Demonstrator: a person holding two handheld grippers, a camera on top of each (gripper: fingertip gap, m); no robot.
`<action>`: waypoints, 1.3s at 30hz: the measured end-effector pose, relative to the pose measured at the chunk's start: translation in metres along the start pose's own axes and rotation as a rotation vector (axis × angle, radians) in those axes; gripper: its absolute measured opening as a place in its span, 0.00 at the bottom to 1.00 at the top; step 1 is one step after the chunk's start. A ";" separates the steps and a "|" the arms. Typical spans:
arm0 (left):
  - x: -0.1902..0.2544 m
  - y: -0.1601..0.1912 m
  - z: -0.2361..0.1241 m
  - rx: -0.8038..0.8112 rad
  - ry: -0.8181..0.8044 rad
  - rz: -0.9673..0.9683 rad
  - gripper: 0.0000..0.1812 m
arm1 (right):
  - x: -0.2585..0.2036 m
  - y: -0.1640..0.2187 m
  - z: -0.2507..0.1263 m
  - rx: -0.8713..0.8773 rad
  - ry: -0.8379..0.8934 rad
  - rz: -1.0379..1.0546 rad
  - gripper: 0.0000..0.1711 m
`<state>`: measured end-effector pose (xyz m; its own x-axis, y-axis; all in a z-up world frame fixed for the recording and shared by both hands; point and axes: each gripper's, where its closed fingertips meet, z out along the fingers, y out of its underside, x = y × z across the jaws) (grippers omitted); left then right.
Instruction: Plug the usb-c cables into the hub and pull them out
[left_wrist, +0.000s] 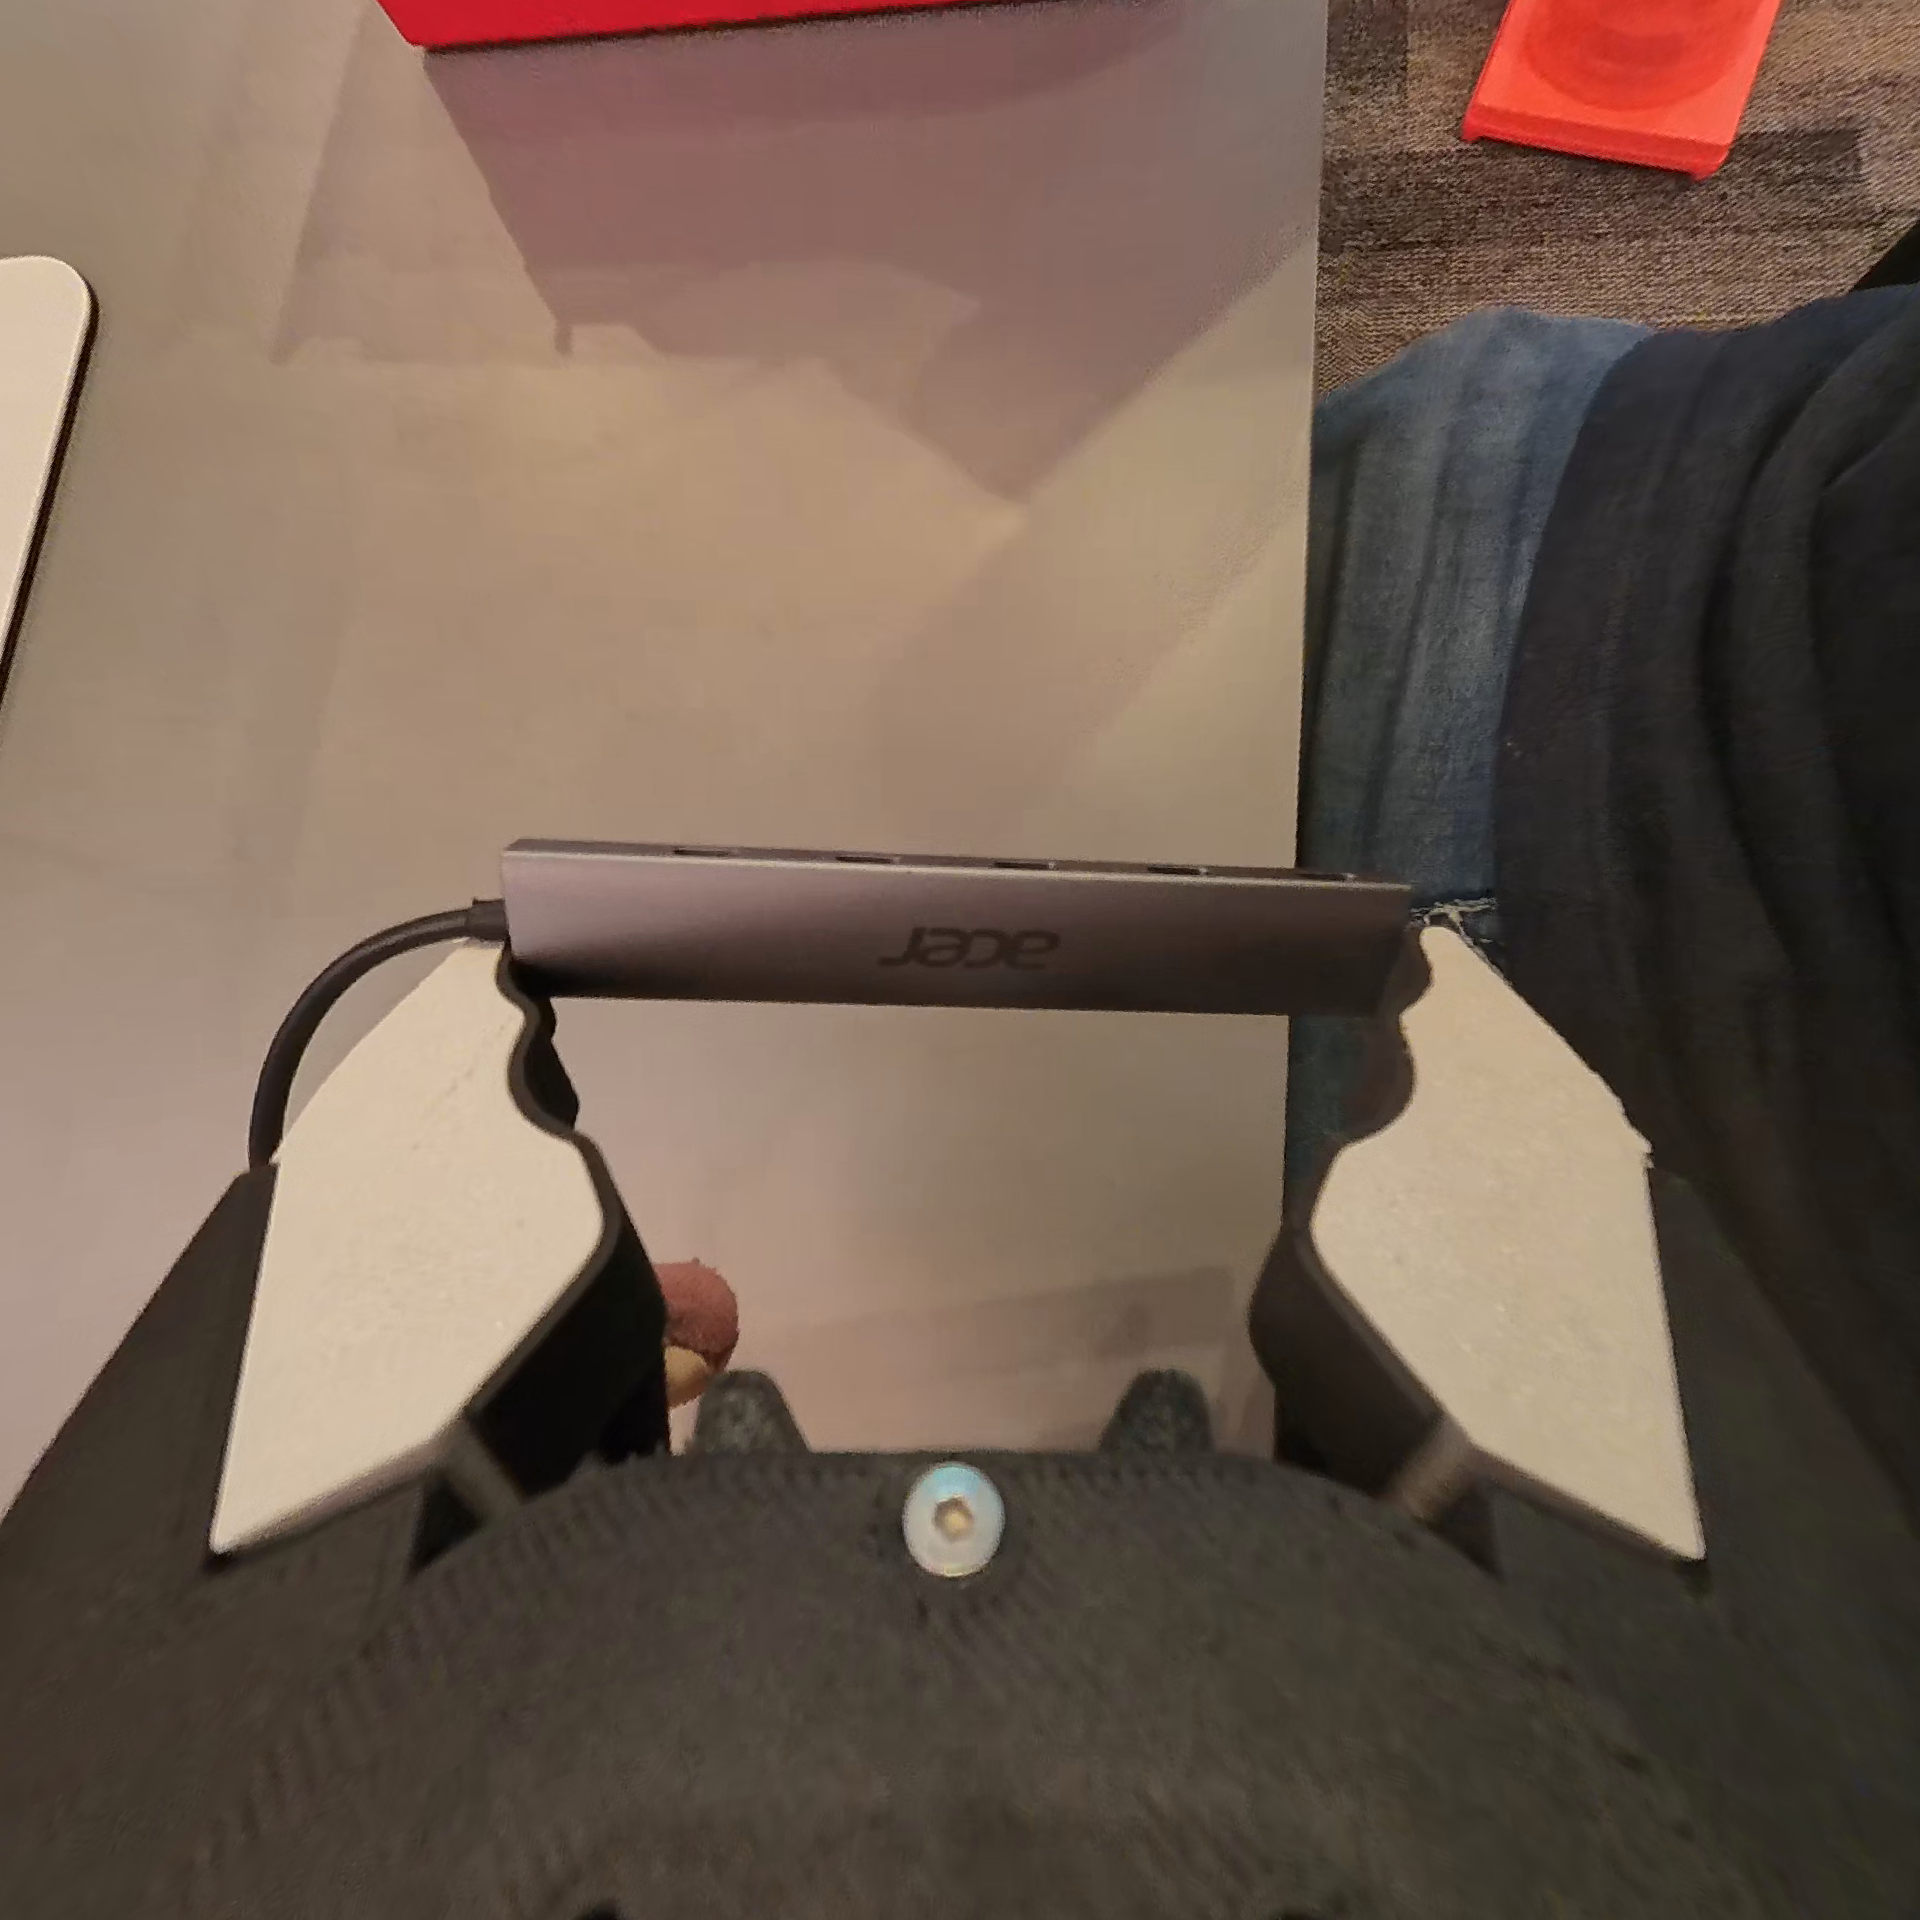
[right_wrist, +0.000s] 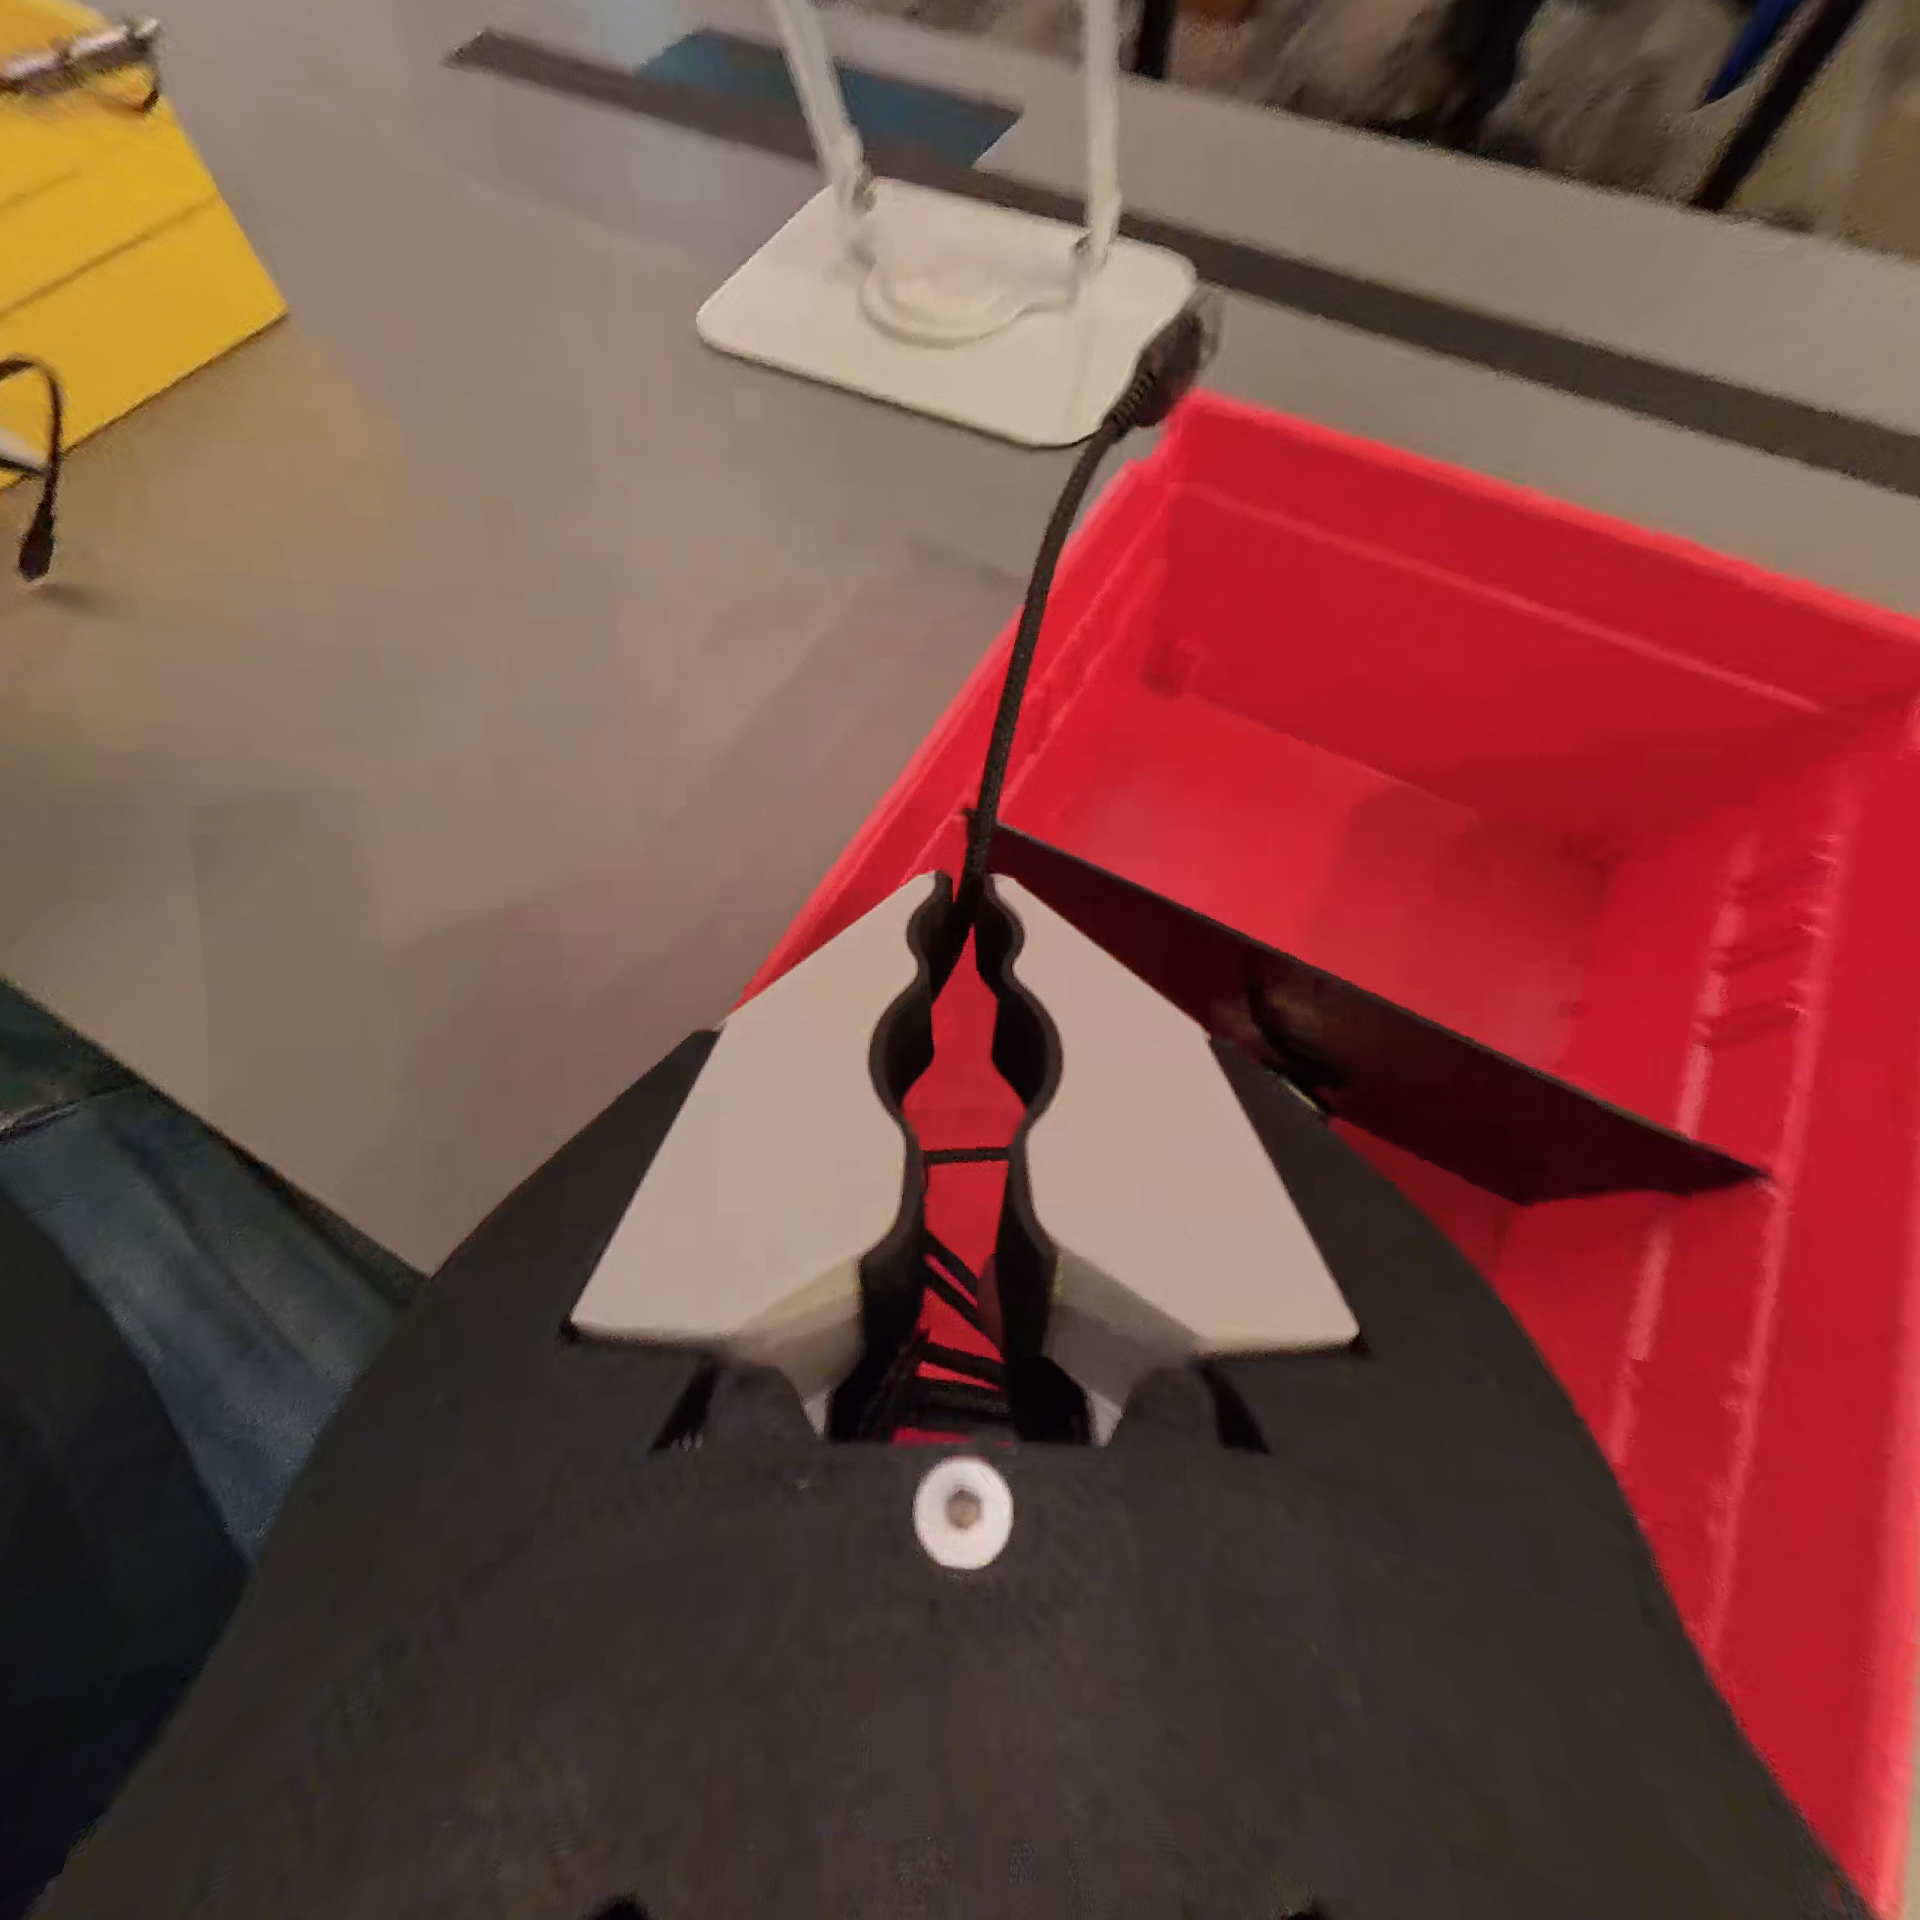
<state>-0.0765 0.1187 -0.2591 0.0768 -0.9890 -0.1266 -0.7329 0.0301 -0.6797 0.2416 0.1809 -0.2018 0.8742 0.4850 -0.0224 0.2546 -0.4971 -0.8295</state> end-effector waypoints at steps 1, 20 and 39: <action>0.000 0.000 0.000 0.000 -0.001 -0.002 0.79 | 0.004 -0.001 -0.008 0.023 0.044 0.011 0.00; 0.000 0.000 -0.002 -0.008 -0.007 0.015 0.80 | 0.064 0.108 -0.016 -0.395 0.429 -0.026 0.02; -0.006 -0.001 -0.007 0.010 -0.029 0.018 0.79 | 0.052 0.062 0.029 -0.472 0.286 -0.037 0.26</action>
<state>-0.0808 0.1236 -0.2524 0.0828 -0.9837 -0.1597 -0.7278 0.0498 -0.6840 0.2913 0.1962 -0.2709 0.9219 0.3264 0.2089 0.3875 -0.7839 -0.4851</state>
